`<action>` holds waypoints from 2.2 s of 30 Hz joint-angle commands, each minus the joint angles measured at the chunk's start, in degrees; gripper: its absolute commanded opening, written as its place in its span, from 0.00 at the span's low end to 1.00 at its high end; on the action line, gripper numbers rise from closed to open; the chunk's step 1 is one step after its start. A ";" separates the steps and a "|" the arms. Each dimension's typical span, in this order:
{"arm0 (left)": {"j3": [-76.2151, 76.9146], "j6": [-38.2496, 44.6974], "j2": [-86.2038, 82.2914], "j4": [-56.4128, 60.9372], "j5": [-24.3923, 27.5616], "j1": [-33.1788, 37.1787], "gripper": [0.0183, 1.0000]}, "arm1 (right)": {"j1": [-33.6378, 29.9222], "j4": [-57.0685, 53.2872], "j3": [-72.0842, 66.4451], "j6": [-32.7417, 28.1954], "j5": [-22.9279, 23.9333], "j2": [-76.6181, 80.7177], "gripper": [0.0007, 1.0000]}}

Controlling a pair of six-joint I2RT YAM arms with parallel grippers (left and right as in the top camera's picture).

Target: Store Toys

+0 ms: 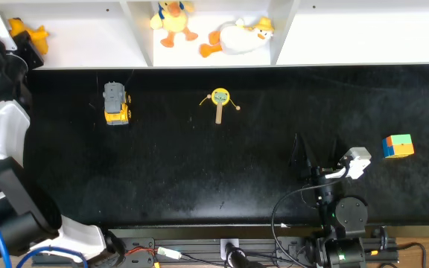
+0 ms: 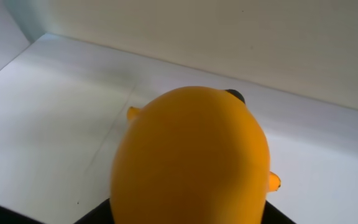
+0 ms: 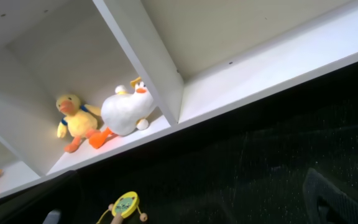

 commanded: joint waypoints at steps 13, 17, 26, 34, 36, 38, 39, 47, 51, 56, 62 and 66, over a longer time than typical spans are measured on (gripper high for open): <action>1.03 -1.05 2.34 4.44 1.03 -0.26 0.81 | 0.26 0.24 -0.79 0.24 0.61 -0.52 1.00; 1.05 -1.14 2.27 4.55 1.09 -0.26 0.83 | 0.26 0.24 -0.79 0.24 0.61 -0.52 0.99; 1.07 -1.29 0.79 5.27 2.99 -0.24 0.97 | 0.24 0.24 -0.79 0.24 0.61 -0.52 1.00; 1.05 -1.25 -1.31 3.48 2.95 -0.24 1.00 | 0.26 0.24 -0.79 0.26 0.61 -0.52 0.99; 1.05 -1.18 -2.47 2.23 2.93 -0.15 1.00 | 0.26 0.24 -0.79 0.26 0.61 -0.52 1.00; 1.05 -0.68 -3.63 1.57 2.93 -0.13 1.00 | 0.26 0.24 -0.79 0.24 0.61 -0.52 1.00; 1.05 0.00 -4.20 1.18 2.95 -0.13 1.00 | 0.26 0.24 -0.79 0.24 0.61 -0.52 1.00; 1.05 2.49 -9.31 -5.55 2.93 -0.13 1.00 | 0.26 0.24 -0.79 0.26 0.61 -0.52 1.00; 1.05 3.76 -11.98 -12.76 2.93 -0.13 1.00 | 0.26 0.24 -0.79 0.24 0.61 -0.52 1.00; 1.05 3.76 -17.79 -20.35 2.93 -0.15 1.00 | 0.26 0.24 -0.79 0.24 0.61 -0.52 0.99; 1.05 6.27 -26.18 -30.49 2.97 -0.22 1.00 | 0.26 0.24 -0.79 0.24 0.61 -0.52 1.00; 1.03 6.95 -27.74 -35.32 2.97 -2.14 1.00 | 0.24 0.24 -0.79 0.24 0.61 -0.52 1.00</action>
